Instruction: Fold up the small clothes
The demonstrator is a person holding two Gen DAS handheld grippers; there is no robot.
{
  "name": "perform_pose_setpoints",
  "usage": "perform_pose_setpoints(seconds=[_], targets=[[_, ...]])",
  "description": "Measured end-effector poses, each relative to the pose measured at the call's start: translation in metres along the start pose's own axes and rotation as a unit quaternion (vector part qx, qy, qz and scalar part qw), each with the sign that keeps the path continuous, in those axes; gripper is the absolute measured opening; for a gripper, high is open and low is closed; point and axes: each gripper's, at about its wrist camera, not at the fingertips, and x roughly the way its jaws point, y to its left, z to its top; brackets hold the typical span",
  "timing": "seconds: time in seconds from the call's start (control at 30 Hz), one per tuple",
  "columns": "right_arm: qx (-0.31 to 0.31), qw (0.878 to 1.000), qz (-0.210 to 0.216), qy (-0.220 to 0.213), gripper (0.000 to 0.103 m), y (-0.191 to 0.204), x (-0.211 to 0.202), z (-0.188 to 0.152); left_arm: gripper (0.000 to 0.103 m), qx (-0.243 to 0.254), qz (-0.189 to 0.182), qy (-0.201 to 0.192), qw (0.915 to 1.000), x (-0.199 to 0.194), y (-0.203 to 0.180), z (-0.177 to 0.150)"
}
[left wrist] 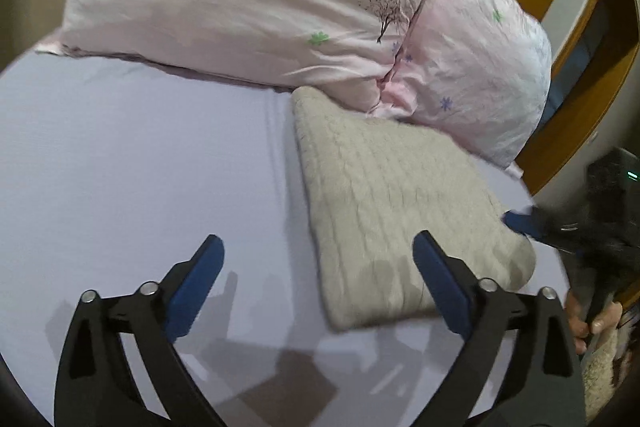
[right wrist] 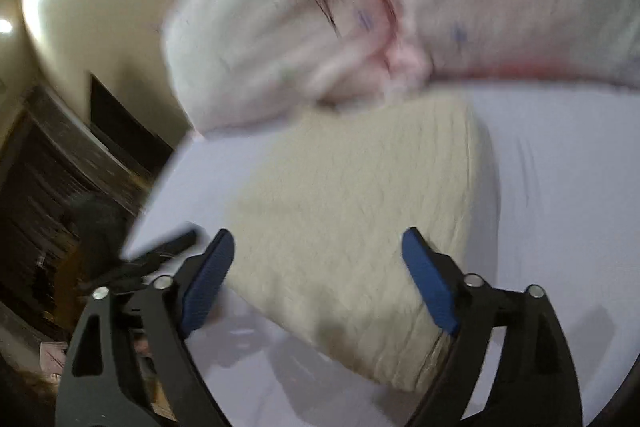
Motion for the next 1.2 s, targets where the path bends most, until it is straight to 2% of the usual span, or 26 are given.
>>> perform_pose_setpoints(seconds=[0.07,0.2,0.27,0.33,0.4,0.47,0.5,0.6,0.63,0.7,0.77,0.87,0.93,1.03,1.2], targets=[[0.026,0.999,-0.042,0.02,0.088,-0.021,0.023,-0.003,0.102,0.022,0.033,0.011,0.9992,-0.001,-0.008,-0.011],[0.034,0.998,-0.044,-0.007,0.089,-0.012,0.002,0.002,0.102,0.054,0.081,0.046,0.9942,0.004,-0.022,-0.03],[0.008,0.997,-0.065,-0.049,0.101,0.003,-0.026,-0.007,0.102,0.057,0.083,0.059,0.9931,0.008,-0.023,-0.039],[-0.019,0.988,-0.117,-0.094,0.101,0.017,-0.053,-0.025,0.102,0.056,0.082,0.073,0.9924,0.012,-0.024,-0.045],[-0.026,0.978,-0.182,-0.103,0.101,0.02,-0.059,-0.038,0.102,0.06,0.091,0.081,0.9908,0.014,-0.026,-0.05],[-0.015,0.971,-0.219,-0.096,0.101,0.019,-0.059,-0.056,0.102,0.076,0.116,0.086,0.9867,0.016,-0.032,-0.055],[0.0,0.971,-0.221,-0.089,0.101,0.015,-0.058,-0.068,0.102,0.08,0.125,0.089,0.9849,0.018,-0.034,-0.056],[0.042,0.981,-0.182,-0.053,0.101,0.007,-0.046,-0.1,0.102,0.094,0.149,0.092,0.9801,0.023,-0.039,-0.059],[0.045,0.981,-0.182,-0.043,0.101,0.008,-0.04,-0.108,0.102,0.097,0.157,0.092,0.9786,0.024,-0.04,-0.06],[0.033,0.978,-0.205,-0.026,0.101,0.012,-0.022,-0.112,0.102,0.096,0.157,0.089,0.9788,0.025,-0.041,-0.059],[-0.002,0.97,-0.242,-0.031,0.101,0.027,-0.012,-0.111,0.102,0.095,0.157,0.09,0.9788,0.026,-0.04,-0.058],[-0.02,0.967,-0.253,-0.016,0.101,0.036,0.005,-0.109,0.102,0.096,0.158,0.088,0.9788,0.029,-0.04,-0.055],[-0.038,0.956,-0.291,-0.018,0.101,0.039,0.012,-0.114,0.102,0.1,0.156,0.085,0.979,0.03,-0.04,-0.053],[-0.031,0.956,-0.29,-0.027,0.101,0.036,0.01,-0.115,0.102,0.104,0.153,0.07,0.9802,0.03,-0.039,-0.054],[-0.03,0.956,-0.291,-0.031,0.101,0.036,0.008,-0.117,0.102,0.104,0.152,0.067,0.9805,0.029,-0.039,-0.055]])
